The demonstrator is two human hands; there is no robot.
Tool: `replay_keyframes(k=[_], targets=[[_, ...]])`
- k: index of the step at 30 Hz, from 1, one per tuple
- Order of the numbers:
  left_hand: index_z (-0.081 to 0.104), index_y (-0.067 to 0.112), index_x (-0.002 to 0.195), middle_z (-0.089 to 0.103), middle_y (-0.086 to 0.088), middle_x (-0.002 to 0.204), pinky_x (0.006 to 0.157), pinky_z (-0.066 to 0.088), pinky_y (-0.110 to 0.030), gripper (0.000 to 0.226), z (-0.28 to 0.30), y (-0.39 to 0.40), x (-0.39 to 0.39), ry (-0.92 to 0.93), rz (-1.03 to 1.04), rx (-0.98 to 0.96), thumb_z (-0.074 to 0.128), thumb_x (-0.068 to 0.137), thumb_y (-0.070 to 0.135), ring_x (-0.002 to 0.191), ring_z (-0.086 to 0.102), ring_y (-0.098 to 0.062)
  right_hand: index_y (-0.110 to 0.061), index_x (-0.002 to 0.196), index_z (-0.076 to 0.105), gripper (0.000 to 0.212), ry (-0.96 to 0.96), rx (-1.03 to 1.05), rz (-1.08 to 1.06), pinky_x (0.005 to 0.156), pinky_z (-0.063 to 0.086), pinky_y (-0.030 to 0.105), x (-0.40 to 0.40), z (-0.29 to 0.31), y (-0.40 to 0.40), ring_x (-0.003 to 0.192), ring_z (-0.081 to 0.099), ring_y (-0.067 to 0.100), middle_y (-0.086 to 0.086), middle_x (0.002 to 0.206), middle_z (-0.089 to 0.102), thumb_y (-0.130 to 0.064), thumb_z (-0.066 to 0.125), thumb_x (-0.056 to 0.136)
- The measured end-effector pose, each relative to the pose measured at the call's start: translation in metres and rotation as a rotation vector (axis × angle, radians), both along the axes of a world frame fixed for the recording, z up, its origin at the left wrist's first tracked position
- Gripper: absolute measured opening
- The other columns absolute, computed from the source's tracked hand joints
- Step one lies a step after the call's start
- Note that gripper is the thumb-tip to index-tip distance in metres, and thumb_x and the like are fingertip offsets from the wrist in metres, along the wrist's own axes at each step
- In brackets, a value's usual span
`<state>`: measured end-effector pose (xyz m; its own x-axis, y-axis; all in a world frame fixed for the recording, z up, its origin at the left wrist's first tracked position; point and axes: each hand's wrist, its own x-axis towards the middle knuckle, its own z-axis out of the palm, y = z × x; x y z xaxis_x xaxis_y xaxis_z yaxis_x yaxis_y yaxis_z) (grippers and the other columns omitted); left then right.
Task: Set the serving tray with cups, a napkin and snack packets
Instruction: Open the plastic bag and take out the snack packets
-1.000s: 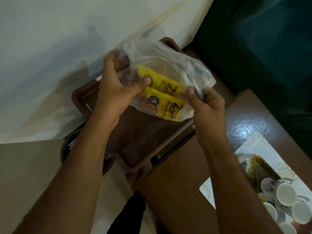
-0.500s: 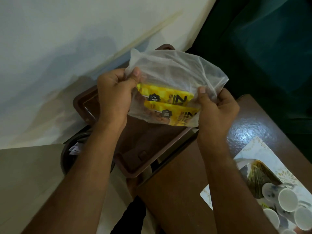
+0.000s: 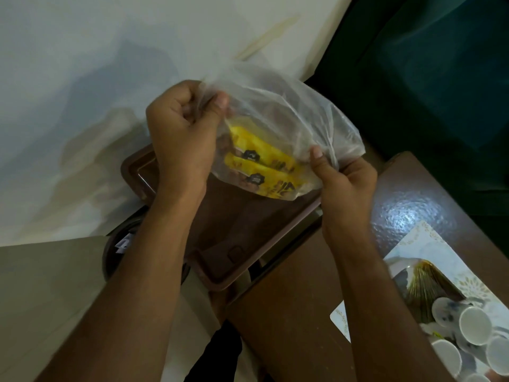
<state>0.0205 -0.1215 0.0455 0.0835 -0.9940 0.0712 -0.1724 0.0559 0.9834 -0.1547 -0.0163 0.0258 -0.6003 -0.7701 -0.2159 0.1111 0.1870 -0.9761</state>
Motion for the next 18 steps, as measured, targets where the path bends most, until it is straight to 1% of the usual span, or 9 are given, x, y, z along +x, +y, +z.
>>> replay_keyframes(k=[2,3,5,7,10,12,14,16,18], targets=[[0.070,0.017,0.080,0.072,0.007,0.071,0.071,0.057,-0.028,0.015,0.001,0.001,0.003,0.068,-0.001,0.008,0.073,0.092,0.007,0.070,0.070,-0.008,-0.024,0.085,0.080,0.022,0.028,-0.024,-0.025,0.085,0.063,0.040,0.004,0.002,-0.004,0.097,0.077,0.027,0.004,0.093,0.080,-0.008,0.070,0.097],[0.070,0.010,0.082,0.071,0.001,0.072,0.071,0.057,-0.029,0.011,0.000,0.002,0.003,0.081,-0.010,0.008,0.072,0.093,0.008,0.070,0.069,-0.010,-0.022,0.090,0.079,0.020,0.038,-0.036,-0.048,0.082,0.062,0.036,0.006,0.003,-0.006,0.096,0.077,0.024,0.005,0.094,0.079,-0.007,0.068,0.098],[0.069,0.001,0.091,0.069,-0.006,0.078,0.074,0.056,-0.031,0.020,0.000,0.003,0.002,0.060,-0.062,0.030,0.071,0.097,0.020,0.075,0.067,-0.014,-0.005,0.106,0.075,0.012,0.042,-0.057,-0.090,0.078,0.060,0.028,0.011,0.004,-0.008,0.095,0.077,0.018,0.010,0.100,0.078,-0.005,0.064,0.101],[0.069,0.011,0.102,0.074,-0.001,0.093,0.080,0.059,-0.030,0.030,-0.002,0.005,0.005,0.038,-0.211,0.126,0.077,0.089,0.036,0.089,0.072,-0.013,0.007,0.116,0.070,0.020,0.023,-0.067,-0.125,0.077,0.059,0.024,0.012,0.004,-0.010,0.096,0.076,0.016,0.014,0.106,0.077,-0.005,0.060,0.104],[0.068,0.028,0.108,0.078,0.010,0.102,0.081,0.062,-0.027,0.045,-0.010,0.011,0.010,-0.027,-0.335,0.193,0.091,0.070,0.037,0.101,0.076,-0.007,0.008,0.121,0.069,0.025,0.006,-0.089,-0.151,0.084,0.061,0.029,0.011,0.003,-0.011,0.104,0.077,0.021,0.017,0.112,0.077,-0.008,0.059,0.105],[0.072,0.029,0.092,0.078,0.016,0.085,0.076,0.064,-0.029,0.025,-0.016,0.015,0.008,-0.067,-0.227,0.170,0.090,0.075,0.027,0.086,0.076,-0.003,0.008,0.121,0.069,0.025,0.025,-0.096,-0.148,0.087,0.061,0.032,0.010,0.003,-0.011,0.106,0.076,0.023,0.017,0.112,0.077,-0.009,0.060,0.105],[0.071,0.027,0.080,0.074,0.014,0.068,0.067,0.060,-0.028,0.016,-0.018,0.016,0.002,-0.048,-0.125,0.138,0.084,0.083,0.017,0.068,0.072,-0.003,0.006,0.121,0.068,0.024,0.045,-0.110,-0.094,0.087,0.061,0.030,0.009,0.003,-0.011,0.107,0.076,0.021,0.016,0.114,0.076,-0.010,0.060,0.105],[0.071,0.017,0.080,0.070,0.007,0.065,0.063,0.055,-0.026,0.011,-0.018,0.012,-0.003,0.009,-0.056,0.134,0.077,0.088,0.013,0.060,0.067,-0.007,0.003,0.125,0.064,0.027,0.062,-0.108,0.022,0.091,0.061,0.036,0.005,0.003,-0.009,0.112,0.074,0.023,0.016,0.120,0.074,-0.013,0.063,0.103],[0.071,0.008,0.085,0.070,-0.003,0.068,0.064,0.055,-0.032,0.010,-0.018,0.006,-0.004,0.042,-0.018,0.151,0.075,0.090,0.017,0.060,0.066,-0.015,0.001,0.131,0.059,0.040,0.056,-0.056,0.146,0.095,0.060,0.040,-0.003,-0.001,-0.005,0.116,0.072,0.023,0.014,0.126,0.071,-0.015,0.072,0.097]])
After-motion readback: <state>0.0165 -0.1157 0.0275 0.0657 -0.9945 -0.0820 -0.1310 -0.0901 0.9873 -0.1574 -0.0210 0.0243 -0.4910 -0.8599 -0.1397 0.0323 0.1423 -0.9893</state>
